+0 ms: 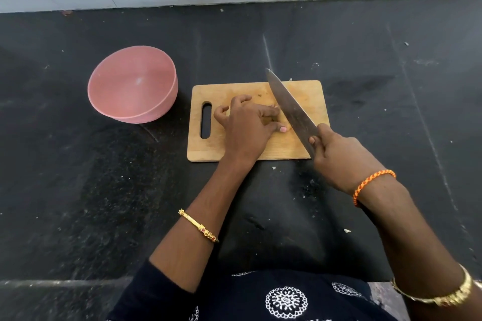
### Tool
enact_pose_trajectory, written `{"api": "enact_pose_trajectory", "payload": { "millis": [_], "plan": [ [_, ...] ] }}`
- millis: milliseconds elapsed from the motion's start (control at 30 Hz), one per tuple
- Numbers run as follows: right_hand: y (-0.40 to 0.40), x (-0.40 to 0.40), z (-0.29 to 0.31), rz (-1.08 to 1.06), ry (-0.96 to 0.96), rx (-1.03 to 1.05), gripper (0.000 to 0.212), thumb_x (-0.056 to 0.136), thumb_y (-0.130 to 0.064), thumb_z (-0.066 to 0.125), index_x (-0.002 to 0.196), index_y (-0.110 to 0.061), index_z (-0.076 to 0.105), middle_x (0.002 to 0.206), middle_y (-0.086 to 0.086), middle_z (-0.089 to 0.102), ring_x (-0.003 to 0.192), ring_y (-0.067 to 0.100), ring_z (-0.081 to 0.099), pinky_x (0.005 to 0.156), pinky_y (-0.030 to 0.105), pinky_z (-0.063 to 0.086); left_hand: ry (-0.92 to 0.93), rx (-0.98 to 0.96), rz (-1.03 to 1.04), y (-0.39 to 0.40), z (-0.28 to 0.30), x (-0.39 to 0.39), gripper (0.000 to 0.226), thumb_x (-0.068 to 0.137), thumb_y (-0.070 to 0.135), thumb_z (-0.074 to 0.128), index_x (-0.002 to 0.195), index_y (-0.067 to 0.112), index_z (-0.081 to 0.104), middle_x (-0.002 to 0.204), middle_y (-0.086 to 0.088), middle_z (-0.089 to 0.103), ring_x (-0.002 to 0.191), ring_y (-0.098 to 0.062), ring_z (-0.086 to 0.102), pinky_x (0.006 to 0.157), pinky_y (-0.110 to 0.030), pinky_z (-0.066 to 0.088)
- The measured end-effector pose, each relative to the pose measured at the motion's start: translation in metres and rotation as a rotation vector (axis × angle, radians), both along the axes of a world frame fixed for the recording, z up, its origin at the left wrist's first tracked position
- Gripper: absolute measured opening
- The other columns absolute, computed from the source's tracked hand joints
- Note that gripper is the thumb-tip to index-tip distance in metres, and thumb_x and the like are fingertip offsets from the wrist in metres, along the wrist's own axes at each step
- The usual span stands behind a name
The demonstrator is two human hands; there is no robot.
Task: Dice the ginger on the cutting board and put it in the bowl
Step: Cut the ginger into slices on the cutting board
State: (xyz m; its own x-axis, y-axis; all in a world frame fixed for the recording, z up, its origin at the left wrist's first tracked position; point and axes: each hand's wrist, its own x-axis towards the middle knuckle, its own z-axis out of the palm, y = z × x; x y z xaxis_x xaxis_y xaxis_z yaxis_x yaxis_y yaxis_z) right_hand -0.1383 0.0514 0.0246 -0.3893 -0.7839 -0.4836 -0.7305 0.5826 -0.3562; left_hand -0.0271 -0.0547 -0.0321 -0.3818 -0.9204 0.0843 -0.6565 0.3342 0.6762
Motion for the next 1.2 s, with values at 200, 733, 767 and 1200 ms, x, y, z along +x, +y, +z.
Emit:
{"api": "enact_pose_trajectory", "payload": {
  "millis": [200,733,767,1200],
  "plan": [
    [-0.001,0.000,-0.003,-0.004,-0.001,-0.037,0.018,0.101,-0.031,0.028,0.103,-0.016,0.038,0.085,0.016,0.055,0.073,0.031,0.057,0.065,0.040,0.051,-0.008,-0.007,0.015,0.001,0.000,0.000,0.034,0.067,0.042,0.076,0.099,0.031,0.072,0.105,0.018,0.068,0.123,-0.010,0.036,0.098,-0.035,0.013],
    [-0.013,0.010,-0.008,-0.047,0.071,-0.053,0.015,0.101,-0.027,0.031,0.106,-0.015,0.036,0.072,0.007,0.044,0.074,0.031,0.056,0.070,0.044,0.054,-0.024,-0.013,0.006,0.001,0.002,0.000,0.034,0.069,0.043,0.074,0.100,0.029,0.072,0.108,0.017,0.067,0.124,-0.010,0.035,0.100,-0.036,0.013],
    [-0.014,0.011,-0.011,-0.052,0.077,-0.040,0.012,0.101,-0.026,0.031,0.105,-0.016,0.034,0.070,0.007,0.042,0.074,0.031,0.055,0.068,0.042,0.052,-0.028,-0.017,0.004,0.001,0.002,0.000,0.033,0.069,0.042,0.074,0.100,0.030,0.072,0.108,0.017,0.067,0.124,-0.011,0.035,0.100,-0.036,0.013],
    [-0.010,-0.008,-0.009,-0.020,0.038,-0.089,0.014,0.101,-0.031,0.030,0.094,-0.019,0.033,0.082,0.015,0.055,0.072,0.032,0.056,0.061,0.036,0.045,-0.034,-0.036,-0.003,0.000,-0.001,0.000,0.032,0.069,0.043,0.074,0.099,0.032,0.072,0.105,0.018,0.068,0.124,-0.010,0.036,0.099,-0.034,0.010]
  ]
}}
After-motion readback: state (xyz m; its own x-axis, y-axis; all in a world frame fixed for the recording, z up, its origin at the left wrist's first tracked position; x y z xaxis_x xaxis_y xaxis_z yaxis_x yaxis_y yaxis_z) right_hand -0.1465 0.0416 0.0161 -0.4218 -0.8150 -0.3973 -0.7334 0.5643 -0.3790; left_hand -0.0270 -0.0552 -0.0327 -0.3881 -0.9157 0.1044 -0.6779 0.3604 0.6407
